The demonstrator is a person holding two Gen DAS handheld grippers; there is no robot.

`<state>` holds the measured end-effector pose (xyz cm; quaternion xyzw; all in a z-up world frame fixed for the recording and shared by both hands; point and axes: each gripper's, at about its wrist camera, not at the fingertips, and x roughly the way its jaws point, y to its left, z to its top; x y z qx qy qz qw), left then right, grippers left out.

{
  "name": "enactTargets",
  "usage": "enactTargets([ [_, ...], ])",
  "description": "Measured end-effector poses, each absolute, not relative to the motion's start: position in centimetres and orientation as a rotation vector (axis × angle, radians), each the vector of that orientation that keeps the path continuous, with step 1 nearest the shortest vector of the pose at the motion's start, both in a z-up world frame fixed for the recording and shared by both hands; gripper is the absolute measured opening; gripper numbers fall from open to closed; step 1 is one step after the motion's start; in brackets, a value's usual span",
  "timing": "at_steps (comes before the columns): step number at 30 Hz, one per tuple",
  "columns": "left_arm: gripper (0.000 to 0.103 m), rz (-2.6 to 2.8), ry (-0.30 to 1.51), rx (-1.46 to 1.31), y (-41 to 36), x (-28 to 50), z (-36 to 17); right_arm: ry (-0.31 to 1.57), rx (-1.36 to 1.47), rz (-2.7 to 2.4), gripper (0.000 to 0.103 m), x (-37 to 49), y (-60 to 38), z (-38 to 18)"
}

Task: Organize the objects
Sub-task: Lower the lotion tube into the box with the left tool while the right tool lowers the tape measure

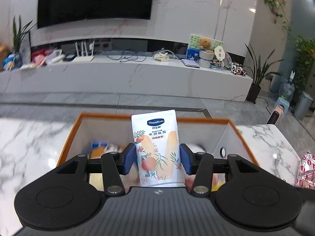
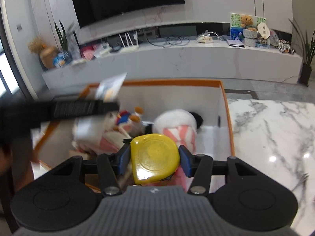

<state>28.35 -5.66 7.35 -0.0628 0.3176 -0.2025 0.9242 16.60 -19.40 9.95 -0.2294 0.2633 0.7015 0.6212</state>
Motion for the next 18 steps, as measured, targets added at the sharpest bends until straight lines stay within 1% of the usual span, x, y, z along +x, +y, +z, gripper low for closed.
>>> enactTargets([
  [3, 0.056, -0.447, 0.685, -0.095, -7.2, 29.3, 7.4, 0.623, -0.560, 1.610, 0.054, 16.7, -19.0, 9.5],
  [7, 0.056, -0.478, 0.761, -0.028, -8.8, 29.8, 5.8, 0.657, -0.569, 1.612, 0.054, 16.5, -18.7, 9.2],
  [18, 0.057, -0.543, 0.868, 0.046, -10.5, 30.9, 3.7, 0.735, -0.607, 1.621, 0.054, 16.5, -18.1, 8.2],
])
